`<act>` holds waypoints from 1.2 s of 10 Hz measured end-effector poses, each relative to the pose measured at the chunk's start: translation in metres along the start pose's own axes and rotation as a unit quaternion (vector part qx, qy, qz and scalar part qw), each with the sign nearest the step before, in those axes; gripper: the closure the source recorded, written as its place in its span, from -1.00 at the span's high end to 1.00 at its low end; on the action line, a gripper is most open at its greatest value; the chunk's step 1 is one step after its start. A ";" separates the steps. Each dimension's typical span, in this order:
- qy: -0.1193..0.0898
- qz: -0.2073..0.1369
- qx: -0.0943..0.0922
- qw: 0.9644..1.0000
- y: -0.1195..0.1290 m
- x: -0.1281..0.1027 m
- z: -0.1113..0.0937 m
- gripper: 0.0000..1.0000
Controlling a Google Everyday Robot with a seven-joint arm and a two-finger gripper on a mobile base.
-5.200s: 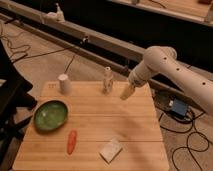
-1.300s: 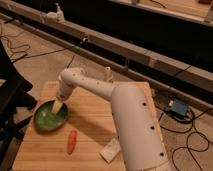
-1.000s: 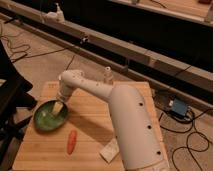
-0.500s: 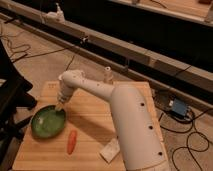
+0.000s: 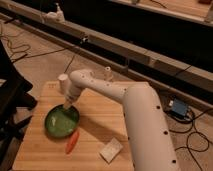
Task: Drag the ceramic bowl in a circle
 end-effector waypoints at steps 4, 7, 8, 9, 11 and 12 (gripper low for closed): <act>0.024 0.046 0.035 0.998 -0.031 0.043 -0.038 -1.00; 0.014 0.073 0.057 0.996 -0.067 0.033 -0.049 -1.00; 0.003 0.079 0.058 0.995 -0.075 0.023 -0.047 -1.00; -0.014 0.083 0.057 0.995 -0.082 0.008 -0.044 -1.00; -0.053 0.072 0.042 0.995 -0.079 -0.026 -0.033 -1.00; -0.066 0.058 0.030 0.996 -0.069 -0.041 -0.024 -1.00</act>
